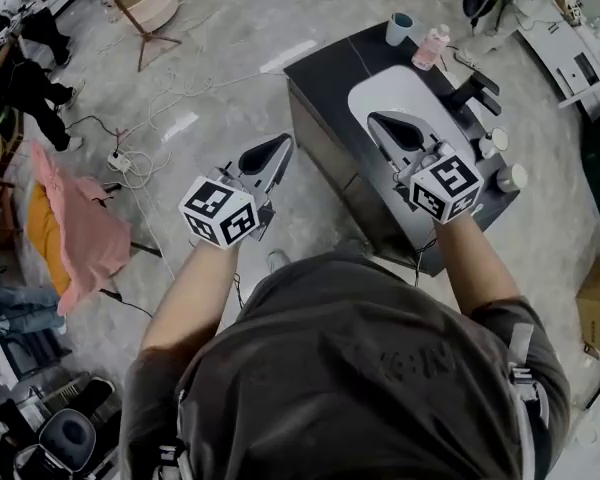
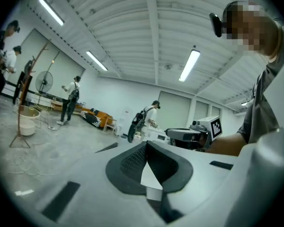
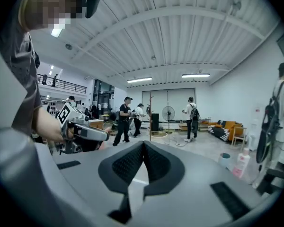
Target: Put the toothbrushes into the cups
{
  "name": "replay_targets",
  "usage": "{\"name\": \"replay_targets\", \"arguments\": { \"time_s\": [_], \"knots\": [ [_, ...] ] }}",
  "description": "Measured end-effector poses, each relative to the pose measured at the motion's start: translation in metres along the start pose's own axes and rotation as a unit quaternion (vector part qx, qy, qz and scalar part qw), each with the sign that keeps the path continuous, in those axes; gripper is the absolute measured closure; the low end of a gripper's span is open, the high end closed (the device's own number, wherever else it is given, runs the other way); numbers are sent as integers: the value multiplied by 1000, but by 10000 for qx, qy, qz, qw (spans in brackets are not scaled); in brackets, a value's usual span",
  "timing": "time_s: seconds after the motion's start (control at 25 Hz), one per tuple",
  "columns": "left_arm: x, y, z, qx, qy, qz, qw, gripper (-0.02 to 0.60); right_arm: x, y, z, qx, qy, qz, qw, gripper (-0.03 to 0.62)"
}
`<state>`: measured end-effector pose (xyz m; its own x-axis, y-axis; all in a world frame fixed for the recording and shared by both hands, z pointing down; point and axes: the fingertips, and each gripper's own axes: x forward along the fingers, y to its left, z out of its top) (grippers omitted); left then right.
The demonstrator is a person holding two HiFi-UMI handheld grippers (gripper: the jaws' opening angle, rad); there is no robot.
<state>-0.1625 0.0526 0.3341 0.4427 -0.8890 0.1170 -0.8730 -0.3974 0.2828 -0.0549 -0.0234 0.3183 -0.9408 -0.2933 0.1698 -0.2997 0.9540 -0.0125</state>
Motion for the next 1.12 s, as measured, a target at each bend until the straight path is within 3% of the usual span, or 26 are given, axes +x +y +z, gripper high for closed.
{"name": "replay_targets", "arguments": {
  "time_s": [0.16,0.4,0.52,0.68,0.88,1.12],
  "knots": [
    [119,-74,-41,-46,660,-734,9951,575,-90,-79,-30,-20,22,-616,9981,601],
    [270,-184,-128,48,1789,-1717,9687,575,-232,-177,-95,331,76,-1810,9829,600],
    [322,-230,-181,160,2368,-2004,9505,574,-291,-211,-128,507,129,-2235,9733,600],
    [365,-277,-256,231,3243,-2341,9162,572,-351,-238,-166,791,179,-2749,9580,600],
    [390,-309,-334,343,4214,-2388,8742,491,-400,-239,-202,1039,293,-3113,9442,600],
    [411,-317,-386,851,4884,-2030,8444,438,-433,-241,-233,1314,309,-3378,9315,600]
  ]
}}
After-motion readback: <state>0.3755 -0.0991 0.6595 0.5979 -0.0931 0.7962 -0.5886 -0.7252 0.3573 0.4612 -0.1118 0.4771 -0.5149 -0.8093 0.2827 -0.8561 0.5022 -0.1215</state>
